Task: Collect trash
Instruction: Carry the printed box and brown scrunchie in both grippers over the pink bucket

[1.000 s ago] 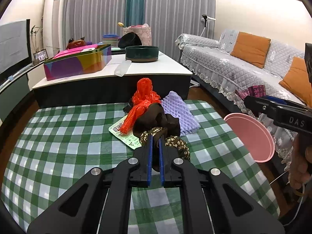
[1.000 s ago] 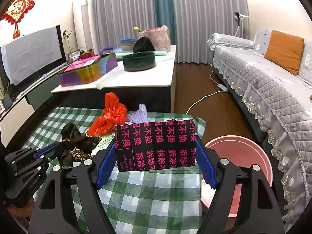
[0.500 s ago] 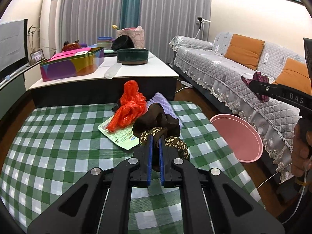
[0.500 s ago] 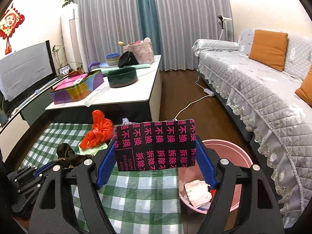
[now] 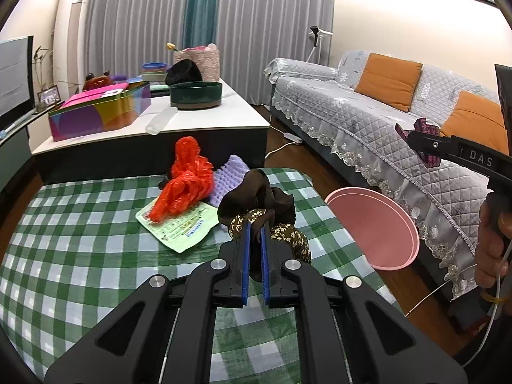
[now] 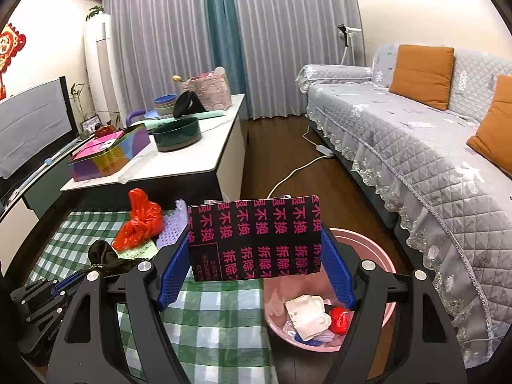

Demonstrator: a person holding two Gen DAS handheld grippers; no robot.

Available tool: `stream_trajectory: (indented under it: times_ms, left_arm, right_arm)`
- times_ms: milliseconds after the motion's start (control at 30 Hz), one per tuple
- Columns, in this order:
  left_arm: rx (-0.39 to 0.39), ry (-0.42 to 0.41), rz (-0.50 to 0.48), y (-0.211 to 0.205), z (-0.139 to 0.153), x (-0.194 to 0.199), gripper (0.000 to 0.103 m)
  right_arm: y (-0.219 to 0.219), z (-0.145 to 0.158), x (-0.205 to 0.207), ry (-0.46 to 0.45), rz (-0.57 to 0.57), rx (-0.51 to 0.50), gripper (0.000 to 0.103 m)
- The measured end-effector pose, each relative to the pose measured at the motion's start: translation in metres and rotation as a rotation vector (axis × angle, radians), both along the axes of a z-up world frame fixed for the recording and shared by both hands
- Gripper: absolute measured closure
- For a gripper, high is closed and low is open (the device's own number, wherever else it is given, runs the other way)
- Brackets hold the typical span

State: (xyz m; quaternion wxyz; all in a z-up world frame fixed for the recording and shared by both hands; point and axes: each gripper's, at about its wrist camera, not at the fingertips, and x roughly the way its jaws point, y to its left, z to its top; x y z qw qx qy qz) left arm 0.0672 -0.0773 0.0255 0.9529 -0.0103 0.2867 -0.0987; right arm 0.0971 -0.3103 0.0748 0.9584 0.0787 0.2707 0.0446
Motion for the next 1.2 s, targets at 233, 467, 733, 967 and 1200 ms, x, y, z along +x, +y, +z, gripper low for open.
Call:
stream_trajectory:
  times_ms: [233,467,733,967,1200]
  left_arm:
    - [-0.006,0.003,-0.030,-0.014,-0.002,0.007,0.097]
    - [-0.012,0.012,-0.044,-0.025,-0.006,0.016,0.097]
    - [-0.013,0.016,-0.061,-0.039,-0.007,0.028,0.097]
    - [-0.014,0.013,-0.085,-0.057,-0.005,0.040,0.097]
    - [-0.015,0.011,-0.118,-0.078,-0.005,0.051,0.097]
  right_arm:
    - [-0.015,-0.002,0.003,0.001,-0.037,-0.009,0.029]
    - [-0.028,-0.003,0.004,-0.002,-0.067,-0.017,0.029]
    - [-0.045,-0.003,0.006,-0.006,-0.100,-0.015,0.029]
    - [-0.062,-0.002,0.007,-0.015,-0.135,-0.017,0.029]
    - [-0.078,-0.005,0.012,-0.007,-0.169,-0.008,0.029]
